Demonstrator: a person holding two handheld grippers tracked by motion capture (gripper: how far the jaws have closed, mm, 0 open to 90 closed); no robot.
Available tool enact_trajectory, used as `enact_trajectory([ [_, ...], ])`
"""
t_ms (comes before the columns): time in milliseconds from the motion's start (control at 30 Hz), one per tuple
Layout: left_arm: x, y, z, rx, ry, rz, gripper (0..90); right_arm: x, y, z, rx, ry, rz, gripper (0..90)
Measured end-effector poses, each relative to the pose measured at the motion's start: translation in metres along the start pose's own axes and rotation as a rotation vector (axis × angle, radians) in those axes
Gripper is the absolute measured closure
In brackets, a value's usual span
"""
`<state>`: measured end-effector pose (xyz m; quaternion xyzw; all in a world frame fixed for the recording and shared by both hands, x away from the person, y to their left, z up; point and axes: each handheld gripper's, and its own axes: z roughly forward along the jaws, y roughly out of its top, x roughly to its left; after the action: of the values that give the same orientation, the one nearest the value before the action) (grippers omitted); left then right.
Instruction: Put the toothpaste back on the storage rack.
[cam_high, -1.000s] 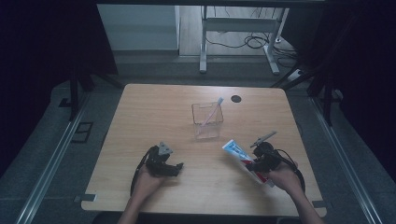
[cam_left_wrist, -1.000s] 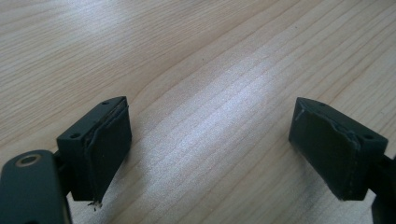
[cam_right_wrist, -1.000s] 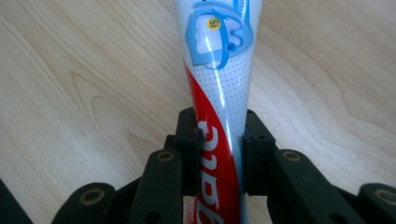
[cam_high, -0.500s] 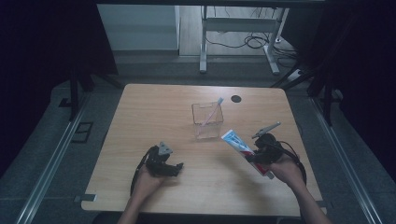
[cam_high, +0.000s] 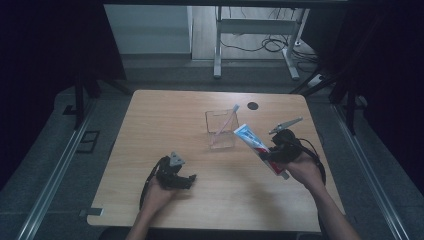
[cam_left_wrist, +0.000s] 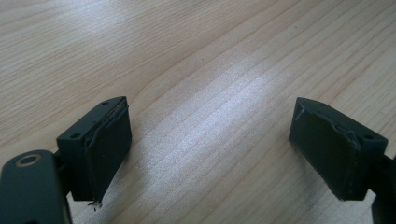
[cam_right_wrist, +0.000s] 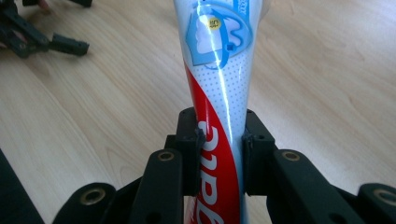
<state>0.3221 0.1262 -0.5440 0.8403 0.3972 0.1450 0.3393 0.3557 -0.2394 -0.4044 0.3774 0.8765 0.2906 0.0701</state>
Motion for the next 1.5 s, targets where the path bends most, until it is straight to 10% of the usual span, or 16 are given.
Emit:
enact_trajectory([
  [1500, 0.000, 0.000, 0.000, -0.001, 0.001, 0.000, 13.2, -0.005, 0.076, 0.029, -0.238, -0.001, -0.028, 72.7],
])
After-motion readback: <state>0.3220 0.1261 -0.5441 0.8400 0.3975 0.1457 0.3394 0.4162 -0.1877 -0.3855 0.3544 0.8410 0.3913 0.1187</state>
